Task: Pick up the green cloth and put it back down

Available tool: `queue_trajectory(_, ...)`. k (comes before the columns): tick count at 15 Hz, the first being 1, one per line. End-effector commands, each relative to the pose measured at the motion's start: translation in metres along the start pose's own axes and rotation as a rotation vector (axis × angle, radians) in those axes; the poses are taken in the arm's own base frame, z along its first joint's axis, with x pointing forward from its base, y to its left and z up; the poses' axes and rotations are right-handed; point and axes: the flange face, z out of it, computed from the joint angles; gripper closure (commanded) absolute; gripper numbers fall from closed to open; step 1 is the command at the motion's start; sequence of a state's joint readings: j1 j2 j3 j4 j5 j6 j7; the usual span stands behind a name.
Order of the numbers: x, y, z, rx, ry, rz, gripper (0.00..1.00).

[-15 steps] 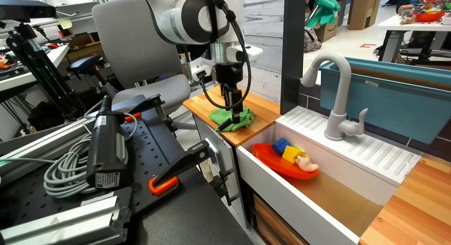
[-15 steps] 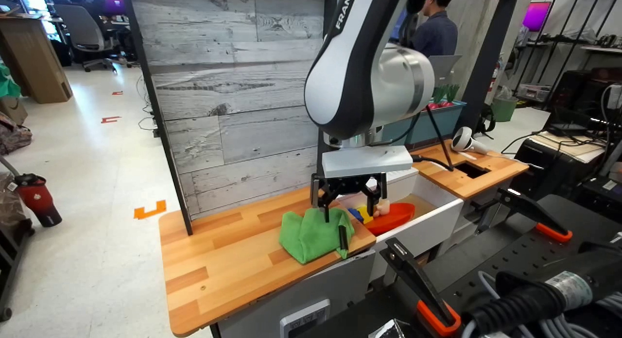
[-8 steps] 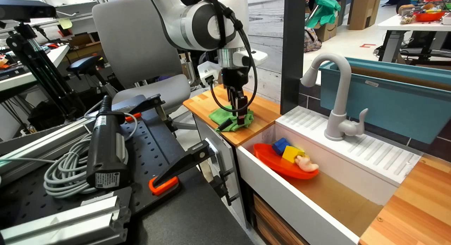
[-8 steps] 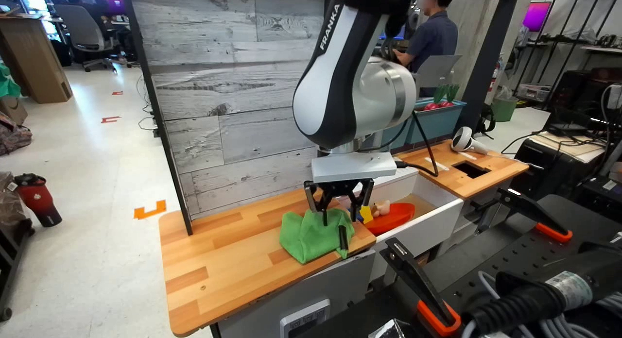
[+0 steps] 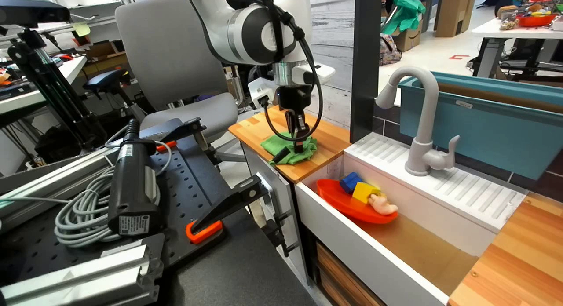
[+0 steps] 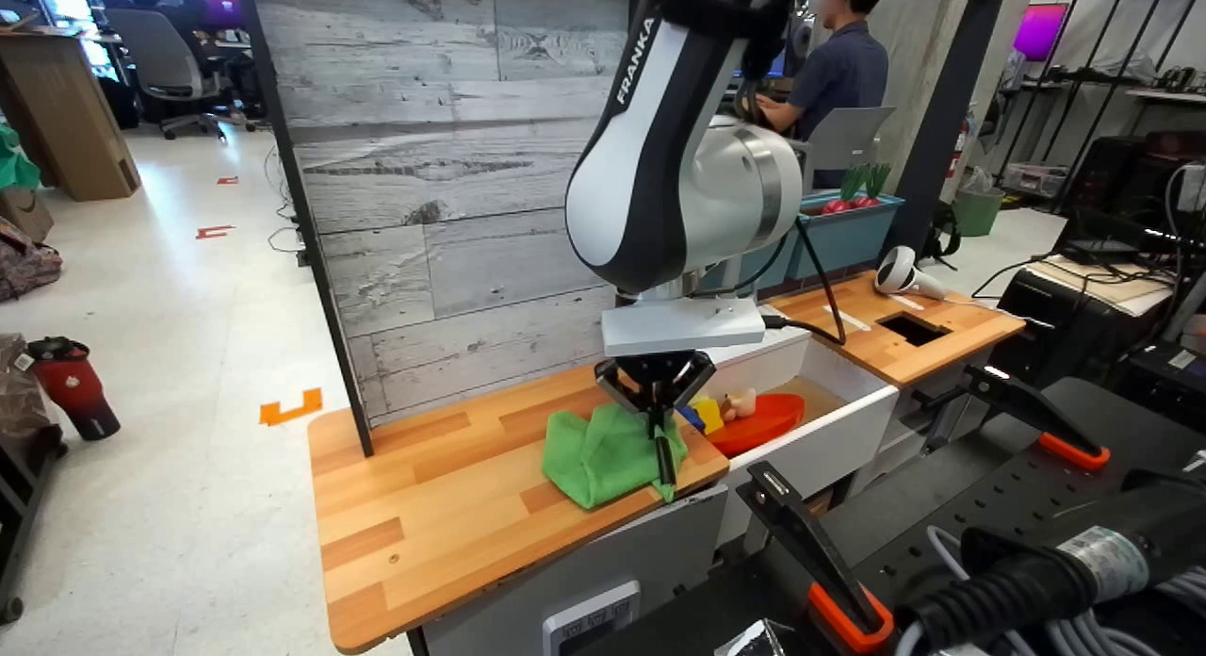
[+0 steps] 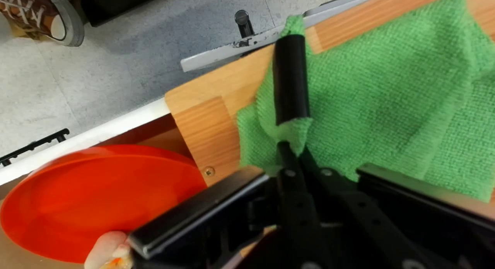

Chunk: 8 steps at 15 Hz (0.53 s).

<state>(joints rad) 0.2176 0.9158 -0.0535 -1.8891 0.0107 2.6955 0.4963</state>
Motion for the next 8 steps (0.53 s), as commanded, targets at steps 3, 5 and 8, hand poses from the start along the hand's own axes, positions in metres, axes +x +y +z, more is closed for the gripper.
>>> queue_trajectory(3,-0.013,-0.001,-0.028,0.037,-0.001,-0.007,1.0)
queue_trajectory(5,-0.021,-0.004,-0.05,0.07,0.012,-0.017,1.0)
queue_trajectory(8,-0.038,-0.014,-0.097,0.116,0.062,-0.044,1.0)
